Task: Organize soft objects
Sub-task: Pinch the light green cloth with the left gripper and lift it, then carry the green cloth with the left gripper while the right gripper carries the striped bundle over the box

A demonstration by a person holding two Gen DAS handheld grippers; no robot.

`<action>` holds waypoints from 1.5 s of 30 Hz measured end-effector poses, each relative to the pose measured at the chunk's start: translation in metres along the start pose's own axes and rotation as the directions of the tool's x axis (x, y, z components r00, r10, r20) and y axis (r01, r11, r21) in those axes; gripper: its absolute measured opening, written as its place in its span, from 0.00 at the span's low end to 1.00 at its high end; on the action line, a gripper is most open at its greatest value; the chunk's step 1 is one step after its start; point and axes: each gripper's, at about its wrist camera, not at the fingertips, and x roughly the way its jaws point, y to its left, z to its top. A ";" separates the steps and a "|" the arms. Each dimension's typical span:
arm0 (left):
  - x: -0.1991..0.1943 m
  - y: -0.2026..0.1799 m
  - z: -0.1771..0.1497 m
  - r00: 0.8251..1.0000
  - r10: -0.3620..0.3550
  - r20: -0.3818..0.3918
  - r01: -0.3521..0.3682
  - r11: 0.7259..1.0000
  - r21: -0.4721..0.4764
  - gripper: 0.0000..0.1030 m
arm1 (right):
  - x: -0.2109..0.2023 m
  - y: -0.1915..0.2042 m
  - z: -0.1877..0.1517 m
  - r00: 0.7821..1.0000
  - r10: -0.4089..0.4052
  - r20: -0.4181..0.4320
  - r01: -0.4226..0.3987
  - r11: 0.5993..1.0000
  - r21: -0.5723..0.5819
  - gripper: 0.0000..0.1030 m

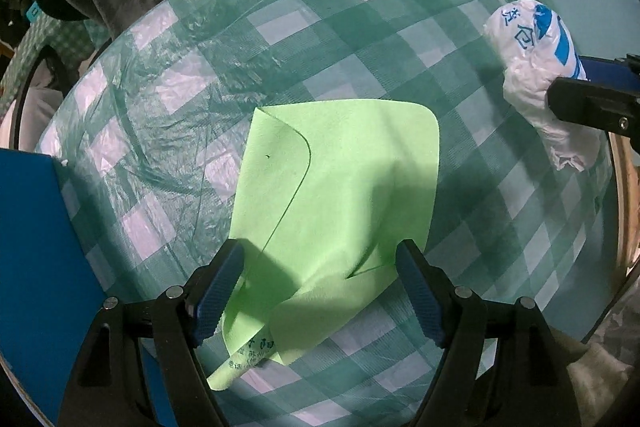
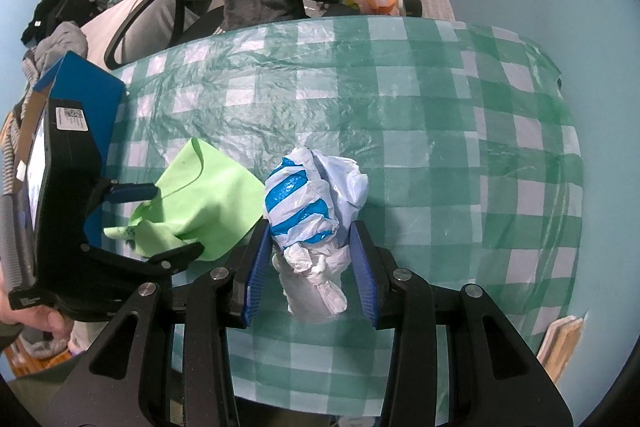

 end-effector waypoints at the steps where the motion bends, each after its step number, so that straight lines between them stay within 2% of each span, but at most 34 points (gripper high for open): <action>1: 0.000 -0.001 0.000 1.000 0.004 0.001 -0.004 1.000 0.005 0.77 | 0.000 0.000 0.000 1.000 0.000 0.000 0.000 1.000 0.001 0.38; 5: 0.001 -0.010 -0.001 0.998 0.056 0.009 -0.056 0.998 0.030 0.72 | -0.001 -0.001 -0.001 1.000 -0.002 0.002 0.002 1.000 0.002 0.38; 8: -0.002 -0.012 -0.003 0.998 0.057 0.020 -0.057 0.998 0.011 0.62 | -0.001 0.000 -0.002 1.000 -0.002 0.002 0.002 1.000 0.002 0.38; 13: -0.010 -0.006 -0.002 0.998 0.062 0.027 -0.061 0.997 -0.053 0.24 | -0.003 0.000 -0.001 1.000 0.000 0.003 0.000 1.000 -0.006 0.38; 16: -0.013 -0.005 -0.003 0.998 0.052 0.026 -0.050 0.996 -0.074 0.09 | -0.004 0.001 -0.002 1.000 0.002 0.003 -0.002 1.000 -0.009 0.38; 21: -0.020 -0.005 -0.010 0.998 0.047 0.036 -0.043 0.994 -0.099 0.05 | -0.006 0.005 -0.002 1.000 0.007 0.013 -0.007 1.000 -0.018 0.38; 32: -0.060 -0.004 -0.020 0.994 0.047 0.102 -0.033 0.991 -0.132 0.05 | -0.022 0.020 -0.002 0.999 0.009 0.042 -0.006 0.998 -0.060 0.38; 40: -0.095 -0.012 -0.035 0.984 0.076 0.161 -0.055 0.989 -0.134 0.05 | -0.036 0.038 0.000 0.998 0.009 0.061 -0.004 0.996 -0.089 0.38; 45: -0.109 0.003 -0.039 0.982 0.069 0.178 -0.042 0.988 -0.151 0.05 | -0.047 0.051 0.001 0.997 0.016 0.077 -0.008 0.994 -0.112 0.38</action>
